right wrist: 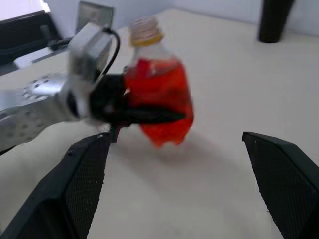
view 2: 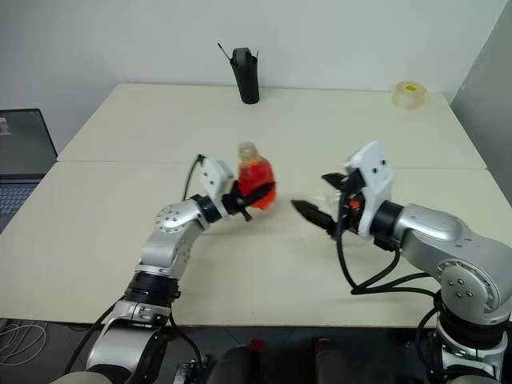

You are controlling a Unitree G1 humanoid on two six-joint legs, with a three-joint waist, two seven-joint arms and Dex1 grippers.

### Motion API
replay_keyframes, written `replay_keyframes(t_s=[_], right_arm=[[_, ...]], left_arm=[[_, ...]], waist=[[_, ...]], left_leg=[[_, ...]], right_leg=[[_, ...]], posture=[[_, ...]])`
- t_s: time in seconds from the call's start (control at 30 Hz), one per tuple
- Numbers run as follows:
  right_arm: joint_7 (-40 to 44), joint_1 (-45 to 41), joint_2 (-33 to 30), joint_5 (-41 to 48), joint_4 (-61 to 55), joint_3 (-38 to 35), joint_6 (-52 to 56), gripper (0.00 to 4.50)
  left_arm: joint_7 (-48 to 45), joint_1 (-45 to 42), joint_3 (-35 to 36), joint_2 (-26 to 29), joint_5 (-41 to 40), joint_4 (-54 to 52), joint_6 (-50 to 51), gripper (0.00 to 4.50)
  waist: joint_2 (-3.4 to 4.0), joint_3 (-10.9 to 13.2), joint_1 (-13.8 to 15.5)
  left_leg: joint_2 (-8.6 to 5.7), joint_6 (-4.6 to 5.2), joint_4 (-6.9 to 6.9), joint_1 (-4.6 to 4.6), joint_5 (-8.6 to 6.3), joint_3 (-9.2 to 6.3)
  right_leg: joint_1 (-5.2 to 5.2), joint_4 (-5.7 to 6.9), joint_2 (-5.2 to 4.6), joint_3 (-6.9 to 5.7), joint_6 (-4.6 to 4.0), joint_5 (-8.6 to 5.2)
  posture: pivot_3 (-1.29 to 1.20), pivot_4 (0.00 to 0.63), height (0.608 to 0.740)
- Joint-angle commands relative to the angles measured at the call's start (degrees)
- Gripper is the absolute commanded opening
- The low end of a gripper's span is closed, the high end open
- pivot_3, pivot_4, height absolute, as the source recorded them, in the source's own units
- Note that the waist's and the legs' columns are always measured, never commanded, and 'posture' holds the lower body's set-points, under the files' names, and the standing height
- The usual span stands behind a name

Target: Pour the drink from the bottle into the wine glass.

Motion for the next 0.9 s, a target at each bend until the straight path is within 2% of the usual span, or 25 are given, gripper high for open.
replay_keyframes(t_s=[0.03,0.17,0.3,0.43,0.63,0.9], right_arm=[[-0.51,-3.75,2.64,-2.04,1.48,7.67,-2.83,4.50],[-2.67,-7.24,6.86,-11.69,9.89,17.80,-10.55,4.50],[-1.99,-9.68,10.95,-17.42,17.26,21.96,-17.64,4.50],[-0.02,-10.64,12.66,-19.97,20.73,23.17,-21.18,4.50],[3.12,-11.14,13.43,-21.70,22.57,24.02,-22.80,4.50],[4.90,-11.02,13.61,-22.86,22.02,24.07,-22.01,4.50]], left_arm=[[7.85,-1.58,4.58,2.84,2.44,0.72,-0.73,1.19],[16.09,-1.58,8.79,6.16,4.54,3.53,-0.53,1.19],[23.49,-1.38,13.31,9.25,5.42,7.49,-1.97,1.19],[30.46,-0.72,18.73,9.38,3.69,10.45,-2.82,1.19],[34.10,-0.76,22.18,6.65,1.80,16.61,-8.46,1.19],[37.44,-0.15,22.04,3.48,1.34,20.49,-10.83,1.19]], waist=[[-0.01,0.00,-0.09],[-0.04,0.00,-0.20],[-0.09,-0.02,-0.15],[-0.12,-0.04,-0.04],[-0.23,-0.10,0.14],[-0.26,-0.11,-0.07]], left_leg=[[0.00,0.00,0.00,0.00,0.00,-0.01],[0.00,-0.01,0.00,0.01,0.01,-0.08],[0.02,-0.07,0.00,-0.05,0.04,-0.03],[0.05,-0.08,-0.01,-0.06,0.05,-0.03],[0.06,-0.08,-0.01,-0.07,0.05,-0.06],[0.01,-0.08,-0.01,-0.05,0.04,-0.03]], right_leg=[[-0.01,0.01,0.01,0.00,0.00,0.00],[-0.03,0.09,0.01,-0.02,0.00,0.00],[-0.13,0.09,-0.07,-0.10,0.00,0.00],[-0.15,0.11,-0.18,-0.15,0.00,0.00],[-0.14,0.11,-0.28,-0.20,0.00,0.00],[-0.18,0.15,-0.41,-0.19,0.00,0.00]], posture=[[0.00,0.150,0.740],[0.00,0.150,0.740],[0.00,0.150,0.740],[0.00,0.150,0.740],[0.00,0.150,0.740],[0.00,0.150,0.740]])
